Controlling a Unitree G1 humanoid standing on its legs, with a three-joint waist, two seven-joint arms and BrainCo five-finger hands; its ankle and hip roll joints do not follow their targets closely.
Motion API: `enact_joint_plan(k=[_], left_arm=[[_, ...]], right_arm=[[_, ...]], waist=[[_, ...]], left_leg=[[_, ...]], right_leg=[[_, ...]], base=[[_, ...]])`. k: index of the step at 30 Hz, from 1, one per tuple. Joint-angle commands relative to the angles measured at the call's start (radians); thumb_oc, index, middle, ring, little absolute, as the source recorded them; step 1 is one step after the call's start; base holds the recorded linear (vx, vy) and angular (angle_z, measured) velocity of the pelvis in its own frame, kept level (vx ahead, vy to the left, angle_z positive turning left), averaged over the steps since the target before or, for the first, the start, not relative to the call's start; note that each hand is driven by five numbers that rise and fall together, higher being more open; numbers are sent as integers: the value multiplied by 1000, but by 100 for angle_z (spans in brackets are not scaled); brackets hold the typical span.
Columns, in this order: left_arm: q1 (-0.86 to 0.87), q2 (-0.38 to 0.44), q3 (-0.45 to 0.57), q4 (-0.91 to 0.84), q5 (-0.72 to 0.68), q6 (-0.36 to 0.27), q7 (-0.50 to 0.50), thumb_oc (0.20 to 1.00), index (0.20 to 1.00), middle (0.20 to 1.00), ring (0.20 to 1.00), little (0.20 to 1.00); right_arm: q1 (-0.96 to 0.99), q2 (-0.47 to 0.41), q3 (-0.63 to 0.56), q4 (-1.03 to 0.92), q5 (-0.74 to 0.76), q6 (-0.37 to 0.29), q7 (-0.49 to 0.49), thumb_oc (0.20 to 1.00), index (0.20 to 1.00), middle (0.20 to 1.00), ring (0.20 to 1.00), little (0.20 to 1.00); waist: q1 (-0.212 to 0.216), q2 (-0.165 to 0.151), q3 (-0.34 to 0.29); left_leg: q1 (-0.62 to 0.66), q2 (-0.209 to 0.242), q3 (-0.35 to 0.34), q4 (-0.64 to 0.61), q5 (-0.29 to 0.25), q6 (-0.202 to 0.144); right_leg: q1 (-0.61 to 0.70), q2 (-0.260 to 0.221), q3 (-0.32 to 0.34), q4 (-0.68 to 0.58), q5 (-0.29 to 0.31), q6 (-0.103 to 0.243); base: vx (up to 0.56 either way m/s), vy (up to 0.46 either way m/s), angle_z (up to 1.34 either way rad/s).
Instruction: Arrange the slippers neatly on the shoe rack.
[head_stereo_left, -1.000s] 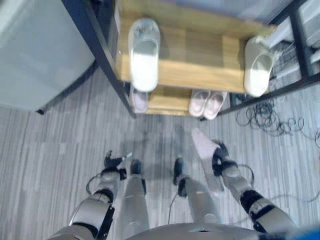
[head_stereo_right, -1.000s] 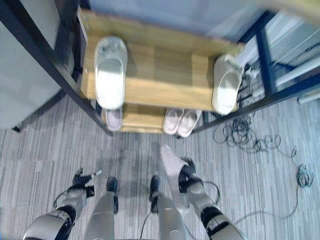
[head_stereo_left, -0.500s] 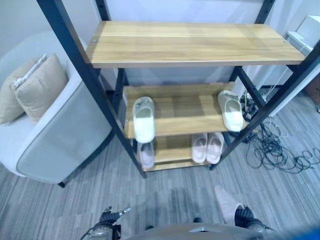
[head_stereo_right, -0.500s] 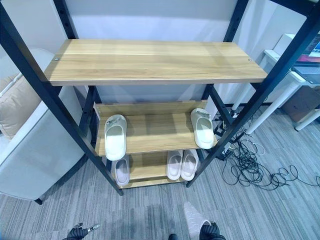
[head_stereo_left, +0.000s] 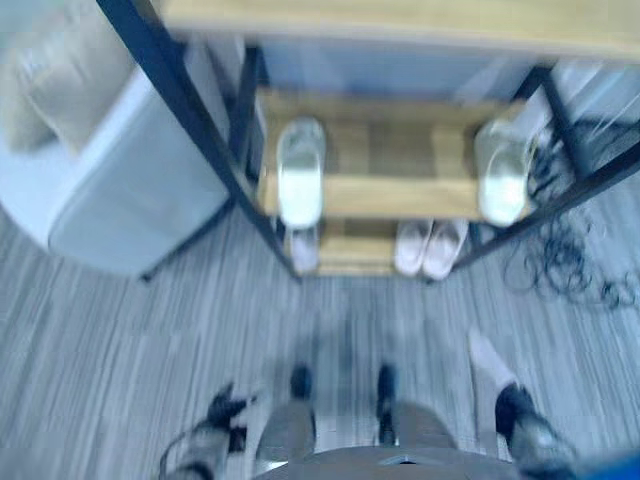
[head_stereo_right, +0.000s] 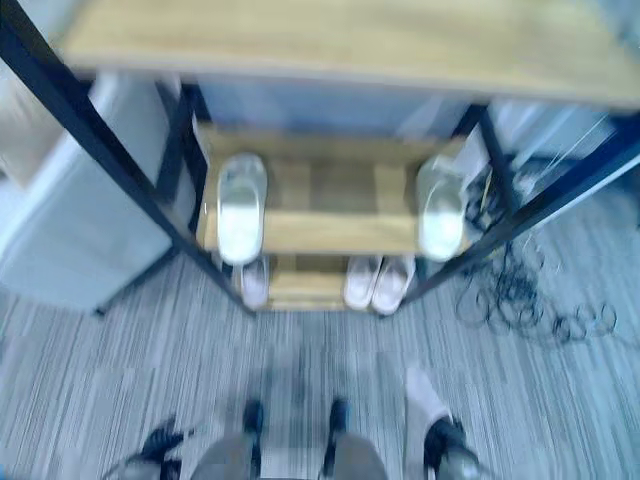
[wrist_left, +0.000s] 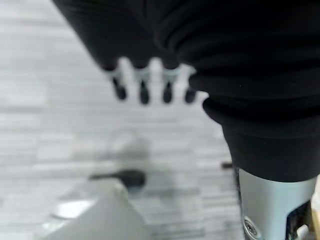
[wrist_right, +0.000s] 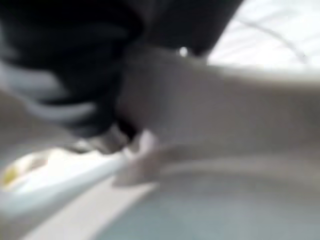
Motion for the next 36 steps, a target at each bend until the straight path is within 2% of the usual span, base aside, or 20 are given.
enact_joint_plan(k=[1, 3, 4, 5, 6, 7, 8, 10, 11, 16, 20, 22, 23, 25, 26, 29, 31, 32, 34, 36], left_arm=[[-14, 14, 3, -40, -140, -77, 41, 1000, 1000, 1000, 1000, 1000], [-43, 17, -3, -55, -165, -88, 45, 1000, 1000, 1000, 1000, 1000], [-77, 25, -7, -89, -200, -104, 63, 1000, 1000, 1000, 1000, 1000], [-101, 33, -9, -108, -215, -113, 73, 1000, 1000, 1000, 1000, 1000], [-101, 33, -9, -108, -215, -113, 73, 1000, 1000, 1000, 1000, 1000], [-126, 45, 5, -163, -247, -127, 96, 1000, 1000, 1000, 1000, 1000], [-126, 45, 5, -163, -247, -127, 96, 1000, 1000, 1000, 1000, 1000], [-158, 62, 20, -260, -307, -145, 129, 1000, 1000, 1000, 1000, 1000], [-158, 62, 20, -260, -307, -145, 129, 1000, 1000, 1000, 1000, 1000], [-175, 97, 25, -370, -305, -157, 178, 1000, 1000, 1000, 1000, 1000], [-167, 107, 14, -434, -298, -159, 189, 1000, 1000, 1000, 1000, 1000], [-119, 111, -15, -513, -267, -160, 206, 1000, 1000, 1000, 1000, 1000], [-109, 112, -24, -532, -255, -161, 212, 1000, 1000, 1000, 1000, 1000], [-102, 116, -43, -543, -226, -163, 219, 1000, 1000, 1000, 1000, 1000], [-81, 124, -46, -577, -198, -170, 219, 1000, 1000, 1000, 1000, 1000], [-56, 140, -45, -585, -190, -176, 233, 1000, 1000, 1000, 1000, 1000], [-51, 140, -50, -599, -184, -176, 240, 1000, 1000, 1000, 1000, 1000], [-60, 155, -49, -607, -165, -173, 260, 1000, 1000, 1000, 1000, 1000], [-63, 169, -59, -630, -160, -186, 271, 1000, 1000, 1000, 1000, 1000], [-74, 173, -62, -657, -133, -201, 285, 1000, 1000, 1000, 1000, 1000]], right_arm=[[2, -63, 52, -110, -61, -61, -52, 200, 200, 200, 200, 200], [-43, -78, 75, -121, -69, -65, -64, 200, 200, 200, 200, 200], [-114, -102, 110, -171, -89, -67, -93, 200, 200, 200, 200, 200], [-161, -120, 126, -199, -102, -73, -106, 200, 200, 200, 200, 200], [-161, -120, 127, -199, -102, -73, -106, 200, 200, 200, 200, 200], [-240, -146, 149, -251, -127, -77, -139, 200, 200, 200, 200, 200], [-240, -146, 149, -251, -127, -77, -139, 200, 200, 200, 200, 200], [-408, -187, 186, -292, -169, -75, -201, 200, 200, 200, 200, 200], [-408, -187, 186, -292, -169, -75, -201, 200, 200, 200, 200, 200], [-682, -299, 207, -275, -208, -59, -279, 200, 200, 200, 200, 200], [-822, -374, 252, -241, -220, -44, -296, 200, 200, 200, 200, 200], [-944, -433, 296, -251, -220, -39, -320, 200, 200, 200, 200, 200], [-960, -441, 295, -262, -221, -41, -330, 200, 200, 200, 200, 200], [-954, -457, 260, -317, -217, -53, -352, 200, 200, 200, 200, 200], [-927, -470, 244, -363, -236, -52, -354, 200, 200, 200, 200, 200], [-955, -471, 268, -353, -260, -49, -363, 200, 200, 200, 200, 200], [-963, -468, 267, -352, -264, -56, -376, 200, 200, 200, 200, 200], [-978, -438, 257, -344, -262, -71, -406, 200, 200, 200, 200, 200], [-1003, -434, 264, -341, -272, -87, -441, 200, 200, 200, 200, 200], [-1008, -410, 254, -385, -273, -100, -458, 200, 200, 200, 200, 200]], waist=[[35, -14, -34], [38, -11, -24], [44, -7, -10], [45, -5, -10], [45, -5, -11], [48, 1, -18], [48, 1, -19], [66, 12, -46], [66, 12, -46], [89, 30, -69], [101, 34, -81], [111, 46, -73], [114, 50, -67], [98, 62, -54], [82, 62, -40], [103, 31, -34], [118, 26, -33], [136, 30, -5], [146, 36, 16], [137, 41, 31]], left_leg=[[-117, 17, -71, 122, 5, -56], [-178, 10, -85, 165, -5, -53], [-275, 1, -92, 258, -49, -47], [-336, -5, -99, 293, -56, -43], [-337, -5, -99, 293, -56, -43], [-454, -16, -106, 369, -71, -35], [-456, -16, -106, 369, -71, -35], [-660, -43, -129, 517, -112, -18], [-660, -43, -129, 517, -112, -18], [-925, -83, -140, 759, -192, -4], [-1049, -108, -143, 874, -227, -1], [-1165, -124, -136, 1033, -295, 12], [-1182, -127, -128, 1064, -310, 14], [-1240, -115, -104, 1137, -316, 11], [-1254, -56, -68, 1168, -332, 11], [-1254, -38, -54, 1188, -374, 14], [-1254, -40, -53, 1183, -383, 21], [-1253, -59, -67, 1161, -385, 44], [-1254, -68, -94, 1163, -382, 54], [-1253, -55, -110, 1127, -367, 40]], right_leg=[[-133, -97, 21, 307, -97, 83], [-187, -106, 21, 358, -114, 80], [-282, -119, 43, 454, -162, 77], [-341, -125, 48, 494, -173, 75], [-342, -125, 48, 495, -173, 75], [-456, -135, 69, 570, -190, 68], [-458, -135, 69, 571, -191, 68], [-659, -148, 108, 721, -251, 43], [-659, -148, 108, 721, -251, 43], [-923, -166, 165, 951, -339, 16], [-1049, -172, 186, 1076, -382, 7], [-1169, -191, 223, 1244, -432, -6], [-1186, -198, 229, 1278, -445, -11], [-1226, -240, 232, 1344, -478, -19], [-1254, -255, 246, 1409, -503, -25], [-1239, -246, 244, 1402, -508, -28], [-1227, -237, 233, 1378, -501, -28], [-1215, -234, 227, 1345, -453, -4], [-1216, -223, 220, 1305, -385, 28], [-1244, -160, 174, 1189, -349, 35]], base=[[-141, 34, 26], [-100, 28, 19], [-43, 27, 33], [-43, 27, 39], [-89, 56, 25], [-56, 40, 5], [-74, 50, -1], [0, 0, 0], [17, 0, -4], [78, 1, 8], [147, 20, 10], [320, 130, 19], [278, 95, 13], [254, -30, 10], [239, -17, 27], [135, 127, 53], [9, 26, -21], [-12, 3, -35], [-25, 16, -14], [-23, -17, -9]])
